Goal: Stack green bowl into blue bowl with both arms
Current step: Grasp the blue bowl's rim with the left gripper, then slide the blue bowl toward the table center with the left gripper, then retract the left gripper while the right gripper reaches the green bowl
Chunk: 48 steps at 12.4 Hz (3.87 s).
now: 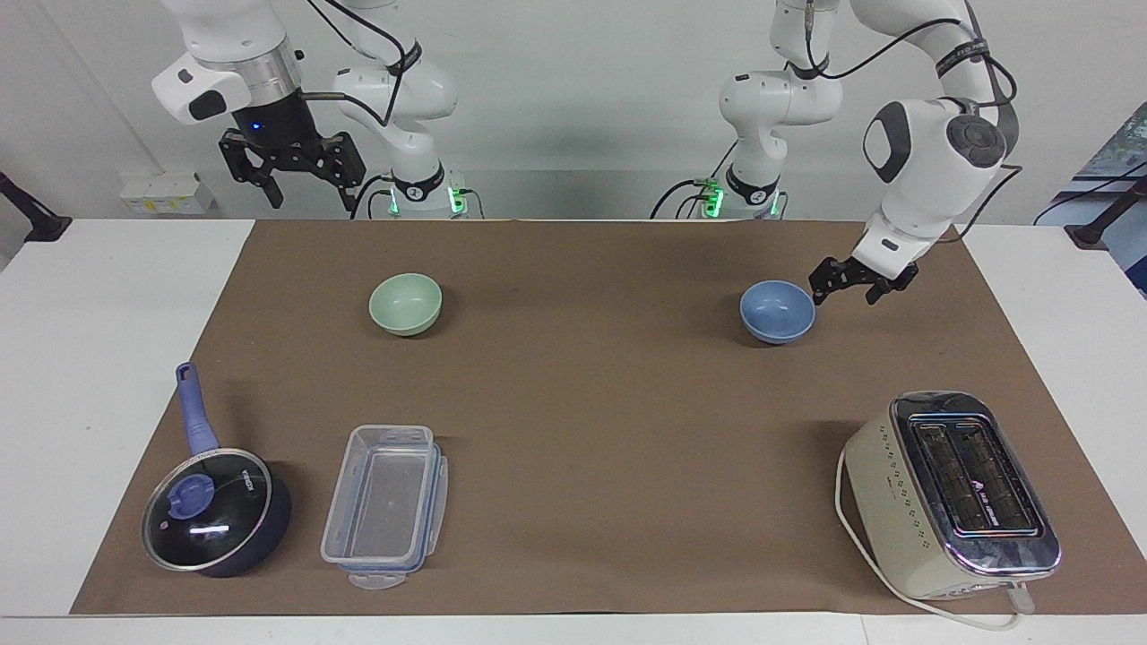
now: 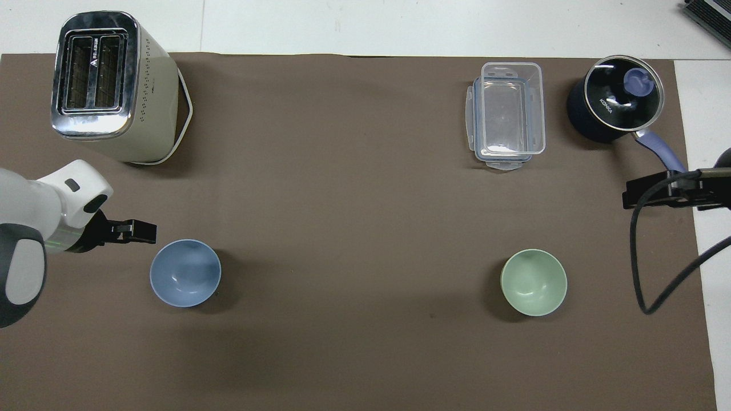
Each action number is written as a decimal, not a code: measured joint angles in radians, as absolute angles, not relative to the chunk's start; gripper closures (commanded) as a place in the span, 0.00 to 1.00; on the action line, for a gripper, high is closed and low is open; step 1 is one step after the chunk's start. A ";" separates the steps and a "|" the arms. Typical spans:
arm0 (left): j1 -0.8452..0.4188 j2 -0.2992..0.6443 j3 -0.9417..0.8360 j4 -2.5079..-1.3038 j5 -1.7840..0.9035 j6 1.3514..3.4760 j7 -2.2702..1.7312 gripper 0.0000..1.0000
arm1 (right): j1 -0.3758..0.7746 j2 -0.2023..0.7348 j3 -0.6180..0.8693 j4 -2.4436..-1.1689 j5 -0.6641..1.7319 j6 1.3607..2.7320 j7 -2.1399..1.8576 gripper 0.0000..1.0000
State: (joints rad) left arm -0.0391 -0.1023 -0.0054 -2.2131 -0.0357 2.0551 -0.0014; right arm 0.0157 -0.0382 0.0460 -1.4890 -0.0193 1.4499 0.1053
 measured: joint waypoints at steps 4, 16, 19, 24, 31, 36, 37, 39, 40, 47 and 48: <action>-0.039 -0.083 -0.006 -2.407 -0.036 2.292 -0.001 0.26 | 0.015 -0.038 0.044 -1.489 -0.019 1.450 0.105 0.00; -0.030 -0.120 -0.014 -2.317 -0.036 2.175 -0.002 1.00 | 0.014 -0.036 0.044 -1.489 -0.019 1.450 0.108 0.00; -0.065 -0.122 -0.031 -2.262 -0.091 2.146 0.005 1.00 | 0.013 -0.028 0.044 -1.489 -0.019 1.455 0.127 0.00; -0.211 -0.099 -0.038 -2.263 -0.236 2.181 0.034 1.00 | 0.007 -0.026 0.044 -1.489 -0.019 1.462 0.130 0.00; -0.476 -0.031 -0.038 -2.389 -0.262 2.480 -0.128 0.57 | 0.005 -0.026 0.043 -1.492 -0.019 1.461 0.130 0.00; -0.539 0.015 -0.022 -2.397 -0.262 2.573 -0.203 0.00 | 0.005 -0.026 0.043 -1.492 -0.019 1.461 0.130 0.00; -0.524 0.015 -0.016 -2.359 -0.262 2.520 -0.202 0.00 | 0.005 -0.026 0.043 -1.492 -0.019 1.461 0.130 0.00; -0.464 0.014 -0.012 -2.247 -0.258 2.365 -0.199 0.00 | 0.005 -0.026 0.043 -1.492 -0.019 1.461 0.130 0.00; -0.427 0.014 -0.010 -2.188 -0.245 2.281 -0.195 0.00 | 0.005 -0.026 0.043 -1.493 -0.019 1.461 0.130 0.00; -0.212 0.014 -0.002 -1.865 -0.081 1.857 -0.100 0.00 | 0.004 -0.100 0.043 -1.722 -0.019 1.589 0.130 0.00; -0.189 0.013 -0.002 -1.831 -0.066 1.820 -0.097 0.00 | 0.001 -0.119 0.043 -1.788 -0.019 1.631 0.129 0.00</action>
